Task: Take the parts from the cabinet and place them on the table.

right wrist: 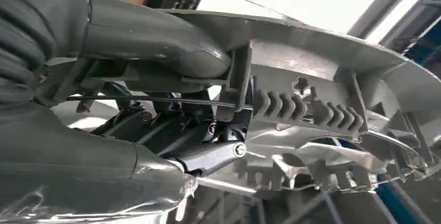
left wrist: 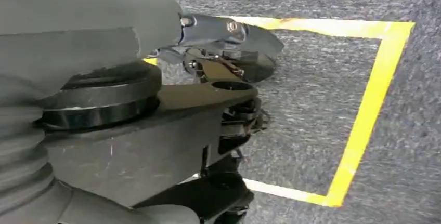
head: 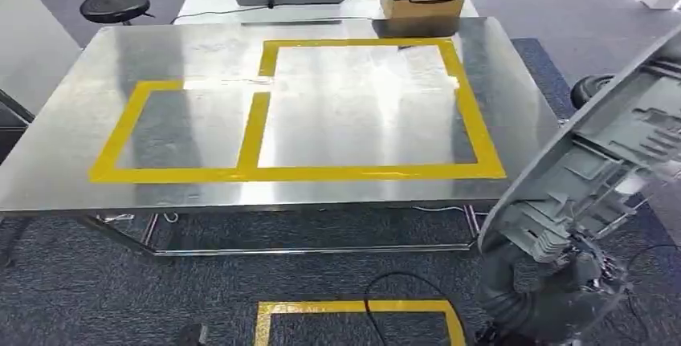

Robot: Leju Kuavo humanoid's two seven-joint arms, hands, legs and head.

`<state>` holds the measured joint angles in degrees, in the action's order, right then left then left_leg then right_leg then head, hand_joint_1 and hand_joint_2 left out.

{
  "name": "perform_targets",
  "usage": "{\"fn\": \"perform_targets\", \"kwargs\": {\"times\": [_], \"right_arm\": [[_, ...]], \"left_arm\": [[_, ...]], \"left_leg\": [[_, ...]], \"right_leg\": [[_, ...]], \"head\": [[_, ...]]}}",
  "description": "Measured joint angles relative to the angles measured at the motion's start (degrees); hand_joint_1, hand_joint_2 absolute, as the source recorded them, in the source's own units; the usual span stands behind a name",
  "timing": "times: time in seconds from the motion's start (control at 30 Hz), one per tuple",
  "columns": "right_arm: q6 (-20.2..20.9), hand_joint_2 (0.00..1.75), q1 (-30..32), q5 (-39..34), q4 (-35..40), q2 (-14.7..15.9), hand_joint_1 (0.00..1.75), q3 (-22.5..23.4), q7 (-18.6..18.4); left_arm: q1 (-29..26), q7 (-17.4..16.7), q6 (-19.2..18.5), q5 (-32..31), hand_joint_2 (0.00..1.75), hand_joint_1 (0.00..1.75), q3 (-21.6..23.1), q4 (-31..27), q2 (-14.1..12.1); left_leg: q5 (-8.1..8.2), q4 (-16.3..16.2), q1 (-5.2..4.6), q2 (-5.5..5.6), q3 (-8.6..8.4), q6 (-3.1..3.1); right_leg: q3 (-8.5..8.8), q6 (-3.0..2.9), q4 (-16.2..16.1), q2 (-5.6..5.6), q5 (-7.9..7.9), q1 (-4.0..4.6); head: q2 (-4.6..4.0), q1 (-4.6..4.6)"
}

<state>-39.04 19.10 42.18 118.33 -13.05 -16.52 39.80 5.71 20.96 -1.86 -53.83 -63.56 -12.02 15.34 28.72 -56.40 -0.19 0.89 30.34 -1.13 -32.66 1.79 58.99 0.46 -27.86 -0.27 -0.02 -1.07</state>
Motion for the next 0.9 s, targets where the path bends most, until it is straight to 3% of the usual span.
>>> {"fn": "perform_targets", "kwargs": {"times": [0.03, 0.07, 0.1, 0.17, 0.2, 0.23, 0.27, 0.33, 0.37, 0.4, 0.43, 0.5, 0.57, 0.6, 0.67, 0.7, 0.73, 0.77, 0.83, 0.87, 0.9], "right_arm": [[0.00, 1.75, 0.05, -0.07, 0.18, -0.02, 1.75, -0.04, -0.04], [0.00, 1.75, 0.01, -0.13, 0.37, -0.04, 1.75, -0.22, -0.05], [0.00, 1.75, -0.01, -0.24, 0.37, -0.04, 1.75, -0.35, -0.05], [0.00, 1.75, -0.02, -0.44, 0.37, -0.04, 1.75, -0.37, -0.02], [0.00, 1.75, -0.01, -0.48, 0.37, -0.04, 1.75, -0.37, -0.02], [0.00, 1.75, -0.02, -0.61, 0.37, -0.04, 1.75, -0.39, -0.02], [0.00, 1.75, -0.02, -0.72, 0.37, -0.04, 1.75, -0.39, -0.02], [0.00, 1.75, -0.03, -0.76, 0.39, -0.04, 1.75, -0.42, -0.02], [0.00, 1.75, 0.00, -0.72, 0.37, -0.04, 1.75, -0.42, -0.05], [0.02, 1.75, -0.07, -0.61, 0.35, -0.02, 1.75, -0.42, -0.02], [0.02, 1.75, -0.06, -0.50, 0.46, -0.02, 1.75, -0.42, -0.02], [0.00, 1.75, -0.10, -0.37, 0.52, -0.02, 1.75, -0.42, 0.00], [0.00, 1.75, -0.14, -0.37, 0.70, 0.00, 1.75, -0.44, -0.05], [0.00, 1.75, -0.14, -0.39, 0.74, 0.00, 1.75, -0.44, -0.05], [0.00, 1.75, -0.16, -0.39, 0.72, 0.02, 1.75, -0.44, -0.02], [0.00, 1.75, -0.16, -0.41, 0.72, 0.02, 1.75, -0.44, 0.00], [0.00, 1.75, -0.15, -0.41, 0.72, 0.02, 1.75, -0.42, 0.00], [0.00, 1.75, -0.15, -0.41, 0.70, 0.02, 1.75, -0.42, -0.02], [0.00, 1.75, -0.12, -0.39, 0.72, 0.02, 1.75, -0.42, -0.02], [0.00, 1.75, -0.10, -0.33, 0.70, 0.04, 1.75, -0.42, -0.02], [0.00, 1.75, -0.05, -0.28, 0.61, 0.04, 1.75, -0.39, -0.02]], "left_arm": [[0.09, -0.04, 0.02, 0.00, 1.75, 0.00, 0.00, -0.04, -0.04], [0.18, -0.02, 0.00, -0.02, 1.75, 0.00, 0.00, -0.04, 0.02], [0.27, -0.02, 0.00, -0.02, 1.75, 0.00, 0.00, -0.04, 0.02], [0.07, -0.02, 0.00, -0.02, 1.75, 0.00, 0.00, -0.04, -0.02], [-0.18, -0.02, 0.02, 0.00, 1.75, 0.00, 0.00, -0.04, -0.04], [-0.34, -0.07, 0.20, 0.00, 1.75, 0.00, -0.02, -0.04, -0.04], [-0.37, -0.22, 0.39, 0.00, 1.75, 0.00, -0.02, -0.04, -0.04], [-0.36, -0.24, 1.12, 0.50, 1.75, 0.00, -0.07, -0.04, -0.04], [-0.61, -0.35, 1.44, 0.59, 1.75, 0.00, -0.33, -0.04, -0.07], [-0.63, -0.42, 1.68, 0.68, 1.75, 0.00, -0.57, -0.04, -0.07], [-0.43, -0.42, 1.88, 0.68, 1.75, 0.00, -0.77, -0.04, -0.04], [-0.30, -0.46, 1.99, 0.72, 1.75, 0.00, -1.03, -0.04, -0.04], [-0.21, -0.44, 2.01, 0.77, 1.75, 0.00, -1.14, -0.04, 0.00], [-0.06, -0.42, 2.08, 0.76, 1.75, 0.00, -1.20, -0.04, 0.07], [-0.18, -0.42, 2.40, 0.74, 1.75, 0.00, -1.31, -0.04, 0.13], [-0.34, -0.42, 2.56, 0.74, 1.75, 0.00, -1.33, -0.04, 0.13], [-0.50, -0.42, 2.93, 0.72, 1.75, 0.00, -1.38, -0.04, 0.13], [-0.67, -0.42, 3.08, 0.70, 1.75, 0.00, -1.40, -0.04, 0.13], [-0.70, -0.42, 3.28, 0.81, 1.75, 0.00, -1.42, -0.04, 0.15], [-0.70, -0.41, 3.34, 0.94, 1.75, 0.00, -1.44, -0.04, 0.13], [-0.64, -0.41, 3.45, 1.03, 1.75, 0.00, -1.46, -0.04, 0.07]], "left_leg": [[0.36, -0.17, 0.05, -0.04, -0.52, -0.36], [0.42, -1.86, -0.06, -0.14, 0.13, -0.71], [1.43, -5.66, 0.03, -0.16, 2.60, -1.02], [3.62, -15.01, 0.17, -0.20, 9.47, -1.36], [3.45, -18.30, 0.17, -0.19, 12.61, -1.33], [1.71, -18.65, 0.16, -0.19, 14.37, -1.17], [-1.53, -16.71, 0.12, -0.19, 14.76, -0.89], [-10.14, -7.96, -0.03, -0.20, 13.09, -0.18], [-12.61, -4.57, -0.30, -0.23, 12.48, 0.40], [-11.14, -4.82, -0.54, -0.18, 11.85, 0.58], [-9.32, -3.84, -0.51, -0.20, 11.16, 0.90], [-8.37, -4.05, -0.69, -0.06, 11.26, 1.51], [-7.55, -2.94, -0.07, 0.07, 9.93, 1.79], [-7.12, -2.61, -0.01, 0.05, 9.25, 2.19], [-6.12, -2.41, -0.02, 0.07, 8.20, 2.30], [-5.66, -2.41, -0.03, 0.10, 7.69, 2.28], [-5.23, -2.41, -0.02, 0.17, 7.13, 2.25], [-4.76, -2.41, -0.01, 0.31, 6.42, 2.16], [-4.03, -2.41, 0.04, 0.58, 5.26, 1.82], [-3.76, -2.41, 0.06, 0.61, 4.90, 1.51], [-3.78, -2.55, -0.36, 0.77, 5.07, 1.17]], "right_leg": [[0.94, -0.34, -0.37, 0.05, -0.19, -0.46], [1.85, -0.67, -0.51, -0.06, -0.78, -0.55], [2.58, -0.93, -0.60, -0.23, -1.35, -0.58], [3.93, -1.00, -0.67, -0.20, -2.74, -0.58], [4.90, -0.88, -0.66, -0.14, -3.18, -0.58], [6.08, -0.79, -0.75, -0.02, -4.08, -0.58], [7.40, -0.78, -0.85, 0.10, -4.77, -0.56], [10.61, -0.56, -1.26, 0.42, -6.93, -0.54], [11.16, -0.33, -1.66, 0.45, -8.11, -0.59], [11.77, 0.29, -1.57, 0.97, -9.00, -0.12], [11.96, 0.81, -2.00, 0.93, -9.29, -0.35], [12.99, 1.42, -4.06, 0.81, -9.43, -0.54], [14.07, 1.84, -4.24, 0.40, -10.33, -0.40], [12.34, 1.73, -0.73, 0.06, -11.97, -0.27], [6.28, 1.53, 9.54, 0.04, -16.23, -0.16], [3.49, 1.48, 13.44, 0.05, -16.86, -0.07], [1.45, 1.55, 15.08, 0.05, -15.82, -0.05], [0.44, 1.74, 13.96, 0.05, -12.67, -0.10], [0.78, 2.22, 6.27, 0.03, -4.21, -0.46], [0.81, 2.50, 3.03, -0.02, -1.48, -0.72], [0.52, 2.64, 3.21, 0.13, -1.45, -0.41]], "head": [[0.04, 0.04], [-0.02, 0.42], [0.00, 0.81], [0.00, 0.81], [0.00, 0.98], [0.00, 0.90], [0.00, 1.05], [0.00, 1.03], [0.00, 1.14], [-0.02, 1.01], [0.00, 0.99], [0.00, 0.87], [0.00, 0.70], [0.02, 0.46], [0.02, 0.09], [0.02, 0.22], [0.02, 0.07], [0.02, 0.13], [0.02, 0.02], [0.02, -0.09], [0.00, -0.15]]}}
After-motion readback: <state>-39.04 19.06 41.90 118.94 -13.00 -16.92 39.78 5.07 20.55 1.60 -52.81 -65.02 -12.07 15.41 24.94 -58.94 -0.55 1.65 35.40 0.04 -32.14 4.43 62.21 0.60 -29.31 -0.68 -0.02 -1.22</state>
